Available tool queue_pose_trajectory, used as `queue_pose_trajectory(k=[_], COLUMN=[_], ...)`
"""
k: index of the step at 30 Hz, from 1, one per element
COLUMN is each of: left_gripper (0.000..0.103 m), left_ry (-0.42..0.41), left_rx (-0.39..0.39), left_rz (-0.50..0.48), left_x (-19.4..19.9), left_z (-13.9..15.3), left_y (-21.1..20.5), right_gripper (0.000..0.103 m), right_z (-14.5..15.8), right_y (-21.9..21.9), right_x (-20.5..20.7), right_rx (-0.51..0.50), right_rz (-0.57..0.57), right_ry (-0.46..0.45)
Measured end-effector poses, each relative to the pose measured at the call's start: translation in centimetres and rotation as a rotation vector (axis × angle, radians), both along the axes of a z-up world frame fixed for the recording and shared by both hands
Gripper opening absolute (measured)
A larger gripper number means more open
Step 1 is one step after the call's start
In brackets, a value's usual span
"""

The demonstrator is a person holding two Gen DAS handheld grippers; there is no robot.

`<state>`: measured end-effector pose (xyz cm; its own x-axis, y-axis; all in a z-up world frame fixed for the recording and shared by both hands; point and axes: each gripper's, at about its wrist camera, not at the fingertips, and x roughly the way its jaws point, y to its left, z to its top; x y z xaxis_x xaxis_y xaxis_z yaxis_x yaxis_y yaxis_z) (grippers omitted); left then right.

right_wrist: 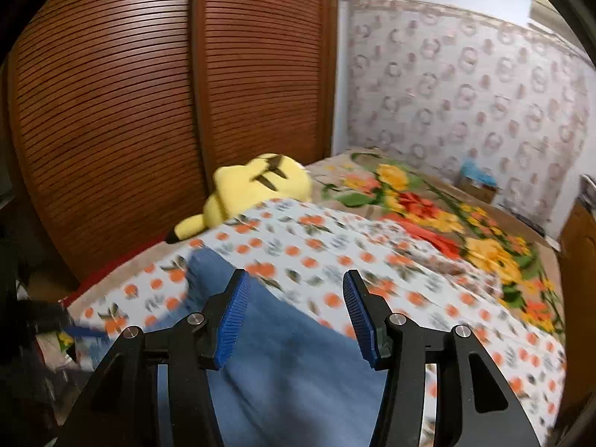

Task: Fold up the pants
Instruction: 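Lay the fold down and open the left tool over the jeans, then move the right tool to the jeans leg end and pinch it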

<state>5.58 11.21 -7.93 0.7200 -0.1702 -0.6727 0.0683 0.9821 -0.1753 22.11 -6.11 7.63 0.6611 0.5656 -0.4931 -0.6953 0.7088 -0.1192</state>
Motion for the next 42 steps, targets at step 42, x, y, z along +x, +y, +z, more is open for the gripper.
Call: queue_pose_trajectory(k=[42], left_gripper=[0.054], left_ry=[0.060], left_rx=[0.061], left_rz=[0.018], left_x=[4.1], left_z=[-3.1], left_y=[-2.1], right_gripper=[0.060], right_z=[-7.4], right_y=[-6.9], right_x=[4.7], right_rx=[0.050], right_rz=[-0.198], right_ry=[0.305])
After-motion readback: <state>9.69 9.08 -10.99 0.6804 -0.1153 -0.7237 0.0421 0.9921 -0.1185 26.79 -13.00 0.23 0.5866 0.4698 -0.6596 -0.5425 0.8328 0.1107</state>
